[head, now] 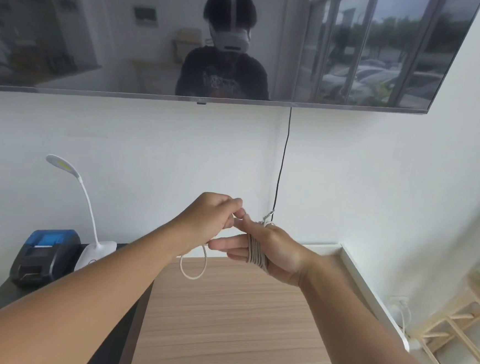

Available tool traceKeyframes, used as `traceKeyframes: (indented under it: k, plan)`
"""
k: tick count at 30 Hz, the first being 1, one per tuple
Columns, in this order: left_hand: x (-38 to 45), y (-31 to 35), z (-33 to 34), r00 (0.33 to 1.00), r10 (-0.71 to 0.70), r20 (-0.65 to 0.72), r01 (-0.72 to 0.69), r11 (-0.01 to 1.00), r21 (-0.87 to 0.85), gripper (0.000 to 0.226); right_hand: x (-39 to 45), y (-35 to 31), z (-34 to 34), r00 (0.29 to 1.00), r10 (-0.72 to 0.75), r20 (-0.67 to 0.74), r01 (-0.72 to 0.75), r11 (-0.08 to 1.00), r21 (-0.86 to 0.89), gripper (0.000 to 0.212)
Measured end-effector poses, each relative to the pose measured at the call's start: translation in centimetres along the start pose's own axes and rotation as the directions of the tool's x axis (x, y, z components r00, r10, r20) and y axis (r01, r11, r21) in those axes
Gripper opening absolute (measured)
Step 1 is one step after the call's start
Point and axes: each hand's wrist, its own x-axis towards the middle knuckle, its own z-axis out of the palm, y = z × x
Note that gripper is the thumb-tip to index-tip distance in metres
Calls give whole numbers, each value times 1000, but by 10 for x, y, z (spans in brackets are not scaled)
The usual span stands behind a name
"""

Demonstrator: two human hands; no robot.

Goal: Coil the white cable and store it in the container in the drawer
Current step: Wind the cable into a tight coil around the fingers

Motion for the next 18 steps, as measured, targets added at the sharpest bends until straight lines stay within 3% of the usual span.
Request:
traceKeyframes:
  k: [4, 8, 14, 18]
  plan:
    - [-5, -1, 4, 996, 88, -28, -85, 993, 78, 31, 6, 7, 1, 993, -116, -9, 116, 989, 87, 53]
    - [-12, -2, 6, 970, 237, -47, -211, 925, 316, 29, 8, 14, -4, 982, -167, -87, 184, 953, 241, 58]
    - [-24, -10, 17, 960, 276, 39, -267, 873, 407, 21, 10, 14, -6, 973, -173, -153, 212, 932, 294, 62]
    - [-29, -13, 22, 948, 316, 46, -307, 861, 406, 20, 5, 7, 5, 958, -218, -188, 274, 894, 356, 43]
